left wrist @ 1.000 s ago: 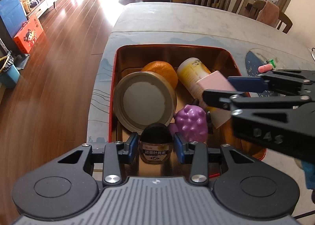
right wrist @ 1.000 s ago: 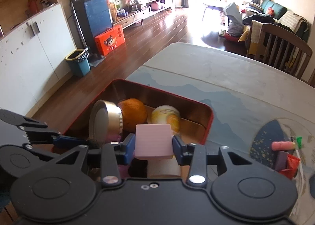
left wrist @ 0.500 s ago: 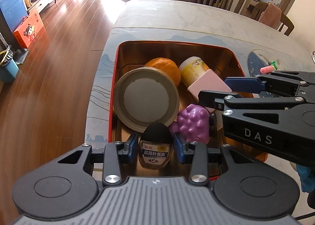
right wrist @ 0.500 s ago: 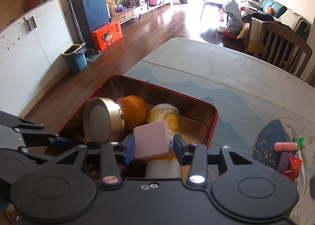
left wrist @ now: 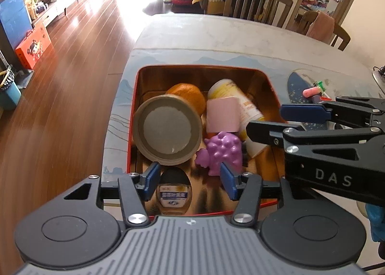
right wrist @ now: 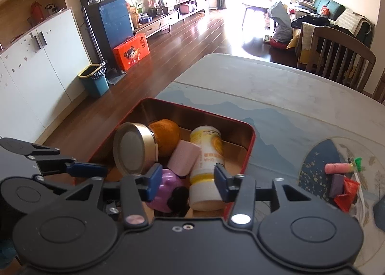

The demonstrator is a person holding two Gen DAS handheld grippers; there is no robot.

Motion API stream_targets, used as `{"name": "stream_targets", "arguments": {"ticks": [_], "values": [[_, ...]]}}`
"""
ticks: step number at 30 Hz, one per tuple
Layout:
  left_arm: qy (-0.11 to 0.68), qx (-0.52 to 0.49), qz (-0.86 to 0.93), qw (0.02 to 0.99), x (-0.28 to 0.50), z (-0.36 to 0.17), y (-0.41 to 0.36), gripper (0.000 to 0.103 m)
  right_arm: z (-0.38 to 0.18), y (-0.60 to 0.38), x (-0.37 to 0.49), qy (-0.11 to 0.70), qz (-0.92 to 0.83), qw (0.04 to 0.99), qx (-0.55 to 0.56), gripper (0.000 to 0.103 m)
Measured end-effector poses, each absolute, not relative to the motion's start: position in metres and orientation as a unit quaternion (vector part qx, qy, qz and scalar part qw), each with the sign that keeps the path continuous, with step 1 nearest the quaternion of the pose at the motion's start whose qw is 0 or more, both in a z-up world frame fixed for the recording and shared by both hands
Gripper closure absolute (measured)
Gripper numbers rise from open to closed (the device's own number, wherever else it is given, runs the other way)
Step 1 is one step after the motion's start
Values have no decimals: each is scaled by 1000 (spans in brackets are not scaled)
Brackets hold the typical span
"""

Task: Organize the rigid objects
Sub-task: 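Lower the eye-drop box and pink eraser into the tin and open both tools, then lift both tools out of the tin and back over the mat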

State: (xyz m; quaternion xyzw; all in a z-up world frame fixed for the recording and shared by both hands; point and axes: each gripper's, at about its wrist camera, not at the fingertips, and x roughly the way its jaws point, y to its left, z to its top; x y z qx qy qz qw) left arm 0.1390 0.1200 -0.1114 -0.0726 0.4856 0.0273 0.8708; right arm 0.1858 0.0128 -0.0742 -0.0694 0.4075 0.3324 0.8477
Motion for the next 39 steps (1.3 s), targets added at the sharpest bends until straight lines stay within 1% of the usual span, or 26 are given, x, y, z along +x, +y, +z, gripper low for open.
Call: {"name": "stream_targets", "arguments": {"ticks": [2, 6, 8, 10, 13, 16, 19, 22, 24, 26, 30, 32, 35, 39], "values": [[477, -71, 27, 876, 134, -104, 118, 43, -69, 8, 182, 404, 333, 850, -62, 49], [464, -71, 26, 883, 124, -92, 116, 42, -59, -5, 175, 398, 331, 854, -48, 45], [458, -70, 26, 886, 120, -85, 114, 42, -54, -12, 171, 394, 330, 857, -40, 41], [453, -67, 24, 889, 117, -79, 110, 39, -48, -18, 167, 392, 327, 859, -32, 40], [443, -66, 23, 894, 112, -69, 106, 39, -42, -28, 160, 387, 322, 864, -29, 38], [433, -70, 22, 898, 109, -61, 104, 36, -36, -39, 154, 380, 313, 870, -24, 34], [427, -70, 20, 901, 106, -56, 100, 35, -29, -53, 149, 373, 303, 877, -15, 32], [419, -68, 16, 905, 103, -50, 94, 35, -24, -66, 144, 370, 293, 882, -4, 24], [412, -65, 13, 909, 102, -45, 89, 31, -22, -74, 140, 364, 285, 886, 0, 22], [405, -65, 9, 912, 100, -41, 85, 27, -20, -84, 138, 362, 278, 890, 5, 17], [396, -63, 3, 916, 98, -35, 76, 24, -18, -103, 132, 354, 261, 898, 14, 14], [390, -65, 0, 919, 97, -33, 72, 22, -18, -114, 131, 352, 252, 901, 21, 7], [384, -70, -4, 921, 97, -30, 64, 21, -20, -132, 129, 344, 238, 908, 34, 1], [381, -69, -12, 922, 98, -28, 48, 20, -25, -158, 128, 341, 223, 912, 46, 0]]}}
